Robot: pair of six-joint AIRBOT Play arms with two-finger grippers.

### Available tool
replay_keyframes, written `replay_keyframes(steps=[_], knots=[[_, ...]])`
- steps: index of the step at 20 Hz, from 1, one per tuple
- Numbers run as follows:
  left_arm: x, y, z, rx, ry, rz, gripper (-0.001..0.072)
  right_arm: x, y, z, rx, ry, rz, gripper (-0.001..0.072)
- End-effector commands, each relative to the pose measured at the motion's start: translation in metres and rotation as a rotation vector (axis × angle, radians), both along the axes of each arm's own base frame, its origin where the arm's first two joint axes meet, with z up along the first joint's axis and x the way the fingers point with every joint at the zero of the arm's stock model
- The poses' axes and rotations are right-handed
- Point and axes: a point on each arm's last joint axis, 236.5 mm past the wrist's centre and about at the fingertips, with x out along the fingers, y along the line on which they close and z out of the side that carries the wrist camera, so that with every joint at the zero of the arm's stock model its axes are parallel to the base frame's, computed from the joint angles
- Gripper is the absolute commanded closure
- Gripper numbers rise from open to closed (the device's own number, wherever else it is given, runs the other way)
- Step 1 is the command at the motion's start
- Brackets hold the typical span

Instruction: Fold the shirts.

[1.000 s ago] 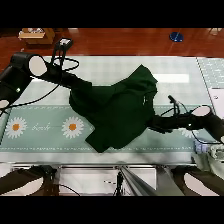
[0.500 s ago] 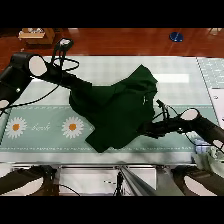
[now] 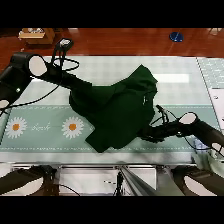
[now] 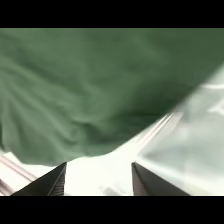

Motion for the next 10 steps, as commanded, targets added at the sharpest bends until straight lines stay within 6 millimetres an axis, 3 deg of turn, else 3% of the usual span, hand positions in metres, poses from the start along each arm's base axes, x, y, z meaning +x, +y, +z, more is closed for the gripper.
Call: replay_keyframes(steps=[1, 4, 7, 8, 9, 10], knots=[[0.0, 0.0, 0.0, 0.0, -0.002, 0.0, 0.068, 0.021, -0.006, -0.013, -0.02, -0.04, -0.146, 0.0224], [0.001, 0.0, 0.001, -0.001, -0.004, 0.0, 0.068, 0.04, 0.003, -0.009, 0.035, -0.063, -0.23, 0.0225], [0.001, 0.0, 0.001, 0.0, -0.004, 0.0, 0.068, 0.016, 0.022, -0.029, 0.012, 0.005, -0.152, 0.0237], [0.001, 0.0, 0.001, 0.0, -0.004, 0.0, 0.068, 0.009, 0.027, -0.037, -0.003, 0.018, -0.13, 0.0346], [0.001, 0.0, 0.001, 0.001, -0.006, -0.002, 0.068, 0.008, 0.031, -0.039, -0.006, 0.01, -0.118, 0.054], [0.001, 0.0, 0.002, 0.001, -0.008, -0.002, 0.068, 0.012, 0.035, -0.034, 0.011, -0.013, -0.112, 0.0678]])
